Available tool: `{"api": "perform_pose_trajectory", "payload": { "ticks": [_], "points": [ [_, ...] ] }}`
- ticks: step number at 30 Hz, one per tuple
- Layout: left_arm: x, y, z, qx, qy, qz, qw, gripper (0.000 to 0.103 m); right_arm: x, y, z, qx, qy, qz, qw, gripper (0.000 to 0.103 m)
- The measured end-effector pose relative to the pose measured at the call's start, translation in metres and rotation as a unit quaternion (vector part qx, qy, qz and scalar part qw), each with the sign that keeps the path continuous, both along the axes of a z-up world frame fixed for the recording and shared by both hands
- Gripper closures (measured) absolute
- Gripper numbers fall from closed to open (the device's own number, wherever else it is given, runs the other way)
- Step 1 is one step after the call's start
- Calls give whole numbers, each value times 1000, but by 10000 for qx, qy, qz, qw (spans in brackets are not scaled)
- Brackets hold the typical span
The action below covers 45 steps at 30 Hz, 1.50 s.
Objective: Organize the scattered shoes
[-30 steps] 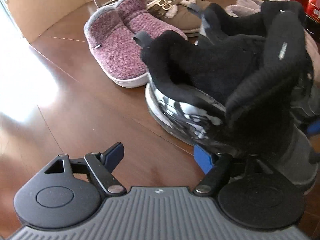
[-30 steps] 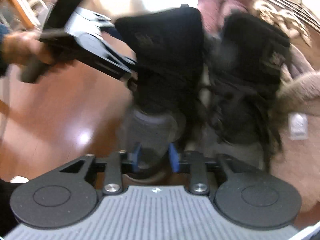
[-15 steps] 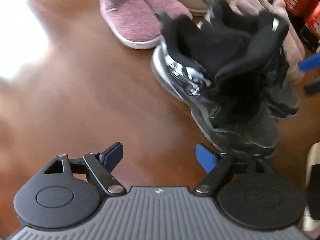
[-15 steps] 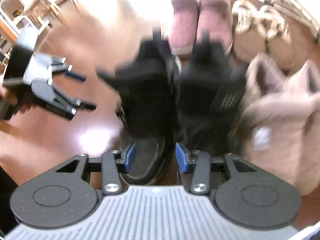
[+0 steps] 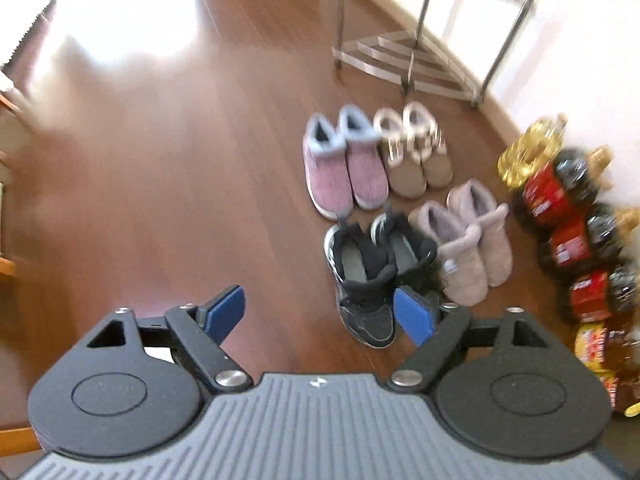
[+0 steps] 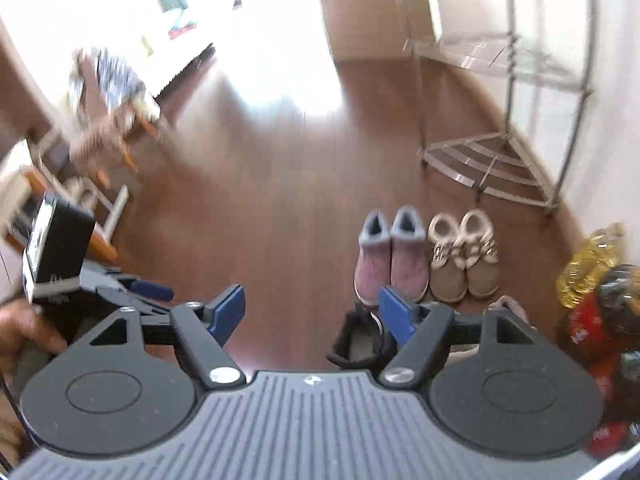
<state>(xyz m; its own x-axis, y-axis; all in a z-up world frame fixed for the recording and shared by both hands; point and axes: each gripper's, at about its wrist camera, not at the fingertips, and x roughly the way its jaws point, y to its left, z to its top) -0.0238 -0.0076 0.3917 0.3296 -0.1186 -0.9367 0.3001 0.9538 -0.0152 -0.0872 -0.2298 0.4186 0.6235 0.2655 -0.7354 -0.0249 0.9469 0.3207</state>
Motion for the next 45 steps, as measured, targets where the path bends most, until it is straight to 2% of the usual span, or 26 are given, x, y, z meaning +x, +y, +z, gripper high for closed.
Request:
{"api": "perform_pose_trajectory", "payload": {
  "ticks": [1, 2, 3, 5, 8, 10, 12, 15, 18, 24, 29, 40, 45],
  "points": [
    [-4, 0, 23, -54, -34, 38, 10000, 10, -6, -2, 20, 76, -65, -137, 9999, 13],
    [-7, 0, 47, -108, -68, 75, 9999, 10, -19, -5, 55, 214, -200, -370, 9989, 10],
    [-16, 0, 76, -180, -95, 122, 9997, 8, -26, -7, 73, 282, -301, -469, 9980, 5],
    [-32, -4, 112, -158, -191, 169, 9996, 8, -56, -10, 127, 385, -662, -690, 9947, 1],
    [-65, -19, 154, 130, -619, 324, 9975, 8, -93, -18, 167, 319, -1037, -885, 9901, 1],
    [-95, -29, 176, 209, -983, 633, 9929, 8, -106, -29, 178, 238, -969, -586, 9933, 1],
    [-122, -39, 188, 155, -1108, 1073, 9879, 8, -114, -40, 187, 32, -903, -204, 9957, 1],
    [-170, -60, 204, -16, -1057, 1924, 9756, 8, -133, -60, 197, -423, -870, 232, 9950, 1],
    [-211, -94, 214, -62, -875, 2142, 9728, 8, -159, -91, 204, -561, -722, 316, 9953, 1],
    [-263, -152, 230, 111, -849, 2095, 9741, 8, -211, -139, 216, -489, -594, 399, 9962, 1],
    [-286, -188, 230, 199, -830, 1801, 9799, 8, -252, -168, 212, -672, -513, 282, 9960, 1],
    [-322, -228, 229, 358, -712, 1322, 9880, 8, -300, -204, 184, -494, 168, -152, 9985, 1],
    [-327, -238, 225, 400, -683, 1133, 9904, 8, -312, -212, 175, -449, 241, -265, 9984, 1]
  ]
}}
